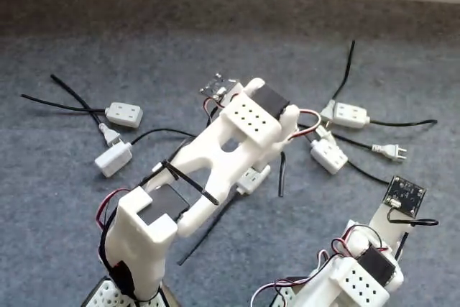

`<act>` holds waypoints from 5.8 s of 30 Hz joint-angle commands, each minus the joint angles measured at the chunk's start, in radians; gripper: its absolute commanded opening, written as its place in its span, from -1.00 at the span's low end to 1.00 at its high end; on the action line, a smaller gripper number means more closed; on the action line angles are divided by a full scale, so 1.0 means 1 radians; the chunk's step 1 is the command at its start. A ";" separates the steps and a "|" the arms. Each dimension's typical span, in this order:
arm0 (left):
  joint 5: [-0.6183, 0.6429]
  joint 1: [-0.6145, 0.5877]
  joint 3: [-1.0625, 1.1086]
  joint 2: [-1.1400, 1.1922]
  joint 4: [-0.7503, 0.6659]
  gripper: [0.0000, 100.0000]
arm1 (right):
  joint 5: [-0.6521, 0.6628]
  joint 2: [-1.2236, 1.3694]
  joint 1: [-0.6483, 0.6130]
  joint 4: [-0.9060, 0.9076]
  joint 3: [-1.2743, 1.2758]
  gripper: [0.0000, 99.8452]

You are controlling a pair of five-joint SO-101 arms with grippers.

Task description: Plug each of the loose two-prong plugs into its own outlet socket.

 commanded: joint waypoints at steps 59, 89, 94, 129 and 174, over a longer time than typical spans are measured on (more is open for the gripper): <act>-0.011 0.004 -0.059 -0.051 -0.014 -0.98 | 0.012 0.012 0.001 -0.027 0.035 -0.99; -0.150 -0.058 0.030 0.188 -0.006 -0.98 | 0.012 0.012 0.002 -0.027 0.035 -0.99; -0.339 -0.061 0.030 0.222 0.011 -0.98 | 0.012 0.012 0.004 -0.027 0.035 -0.99; -1.962 -0.282 -0.039 0.171 0.187 -0.49 | 0.012 0.012 0.002 -0.027 0.035 -0.99; -3.046 -0.173 0.047 0.216 -0.009 -0.50 | 0.018 0.012 0.001 -0.027 0.035 -0.99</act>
